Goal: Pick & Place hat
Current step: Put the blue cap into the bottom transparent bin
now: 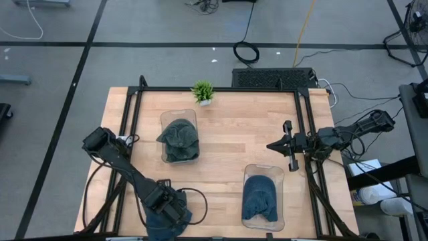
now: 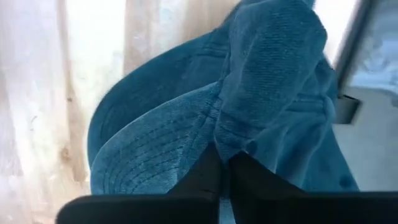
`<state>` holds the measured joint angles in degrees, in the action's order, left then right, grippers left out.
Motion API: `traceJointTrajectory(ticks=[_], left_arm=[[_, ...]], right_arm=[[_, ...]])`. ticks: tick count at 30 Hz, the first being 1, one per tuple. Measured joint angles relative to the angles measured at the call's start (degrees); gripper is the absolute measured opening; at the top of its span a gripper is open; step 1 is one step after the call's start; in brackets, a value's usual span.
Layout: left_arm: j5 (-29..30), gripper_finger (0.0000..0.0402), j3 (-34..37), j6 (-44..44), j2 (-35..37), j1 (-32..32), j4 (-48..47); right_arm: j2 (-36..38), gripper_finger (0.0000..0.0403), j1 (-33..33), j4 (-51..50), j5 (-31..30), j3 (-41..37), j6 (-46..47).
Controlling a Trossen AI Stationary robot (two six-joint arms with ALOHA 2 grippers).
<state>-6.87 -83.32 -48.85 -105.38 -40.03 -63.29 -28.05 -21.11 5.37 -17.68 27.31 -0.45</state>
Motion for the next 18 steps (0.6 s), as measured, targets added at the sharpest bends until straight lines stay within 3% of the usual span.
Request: traceJointTrajectory(ticks=[6,18], left_arm=[[-0.71,0.0010,-5.33,3.24,0.02,0.37,-2.12],[4.42,0.0006,-23.62,4.64,0.13,4.46,-25.14]], right_arm=[[0.00,0.0000,-0.01,0.00,-0.05,0.00,-0.01],[0.00,0.0000,-0.01,0.00,-0.10,0.00,-0.03]])
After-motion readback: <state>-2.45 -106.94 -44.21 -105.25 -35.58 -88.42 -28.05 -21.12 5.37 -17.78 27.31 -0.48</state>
